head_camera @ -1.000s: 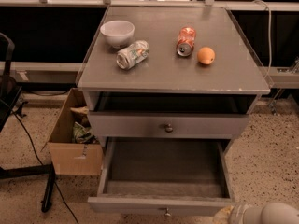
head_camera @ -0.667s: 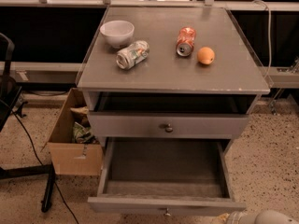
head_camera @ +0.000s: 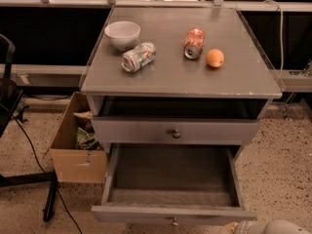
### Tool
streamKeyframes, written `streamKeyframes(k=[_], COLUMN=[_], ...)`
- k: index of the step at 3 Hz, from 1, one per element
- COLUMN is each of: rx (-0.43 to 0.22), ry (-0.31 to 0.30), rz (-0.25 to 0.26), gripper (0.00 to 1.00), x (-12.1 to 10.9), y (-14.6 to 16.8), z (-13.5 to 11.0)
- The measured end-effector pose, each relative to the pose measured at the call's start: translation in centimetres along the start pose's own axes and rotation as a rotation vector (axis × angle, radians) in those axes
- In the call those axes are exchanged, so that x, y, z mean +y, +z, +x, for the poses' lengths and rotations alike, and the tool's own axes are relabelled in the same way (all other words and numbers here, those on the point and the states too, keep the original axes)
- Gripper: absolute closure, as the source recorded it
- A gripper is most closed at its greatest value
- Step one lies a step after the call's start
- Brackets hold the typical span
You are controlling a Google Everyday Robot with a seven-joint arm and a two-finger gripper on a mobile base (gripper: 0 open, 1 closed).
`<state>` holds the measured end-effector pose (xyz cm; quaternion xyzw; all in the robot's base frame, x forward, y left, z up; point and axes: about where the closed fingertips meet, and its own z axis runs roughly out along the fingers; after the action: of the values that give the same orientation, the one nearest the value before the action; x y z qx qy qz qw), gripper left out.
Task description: Close middle drawer
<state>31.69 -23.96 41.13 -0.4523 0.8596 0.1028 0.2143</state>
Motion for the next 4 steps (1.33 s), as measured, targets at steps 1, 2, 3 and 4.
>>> streamKeyframes(k=[1,2,3,4], rx=[-0.016,-0.040,-0.063,-0.104], ry=[0.002,-0.006,-0.024,-0.061], rz=[0.004,0.005,-0.001,-0.022], gripper=[1.00,1.00,1.00,1.00], x=[-0.5,-0.9,-1.1,-1.0], y=[1.4,2.8,4.2,5.5], z=[0.1,-0.4,-1.3,-2.5])
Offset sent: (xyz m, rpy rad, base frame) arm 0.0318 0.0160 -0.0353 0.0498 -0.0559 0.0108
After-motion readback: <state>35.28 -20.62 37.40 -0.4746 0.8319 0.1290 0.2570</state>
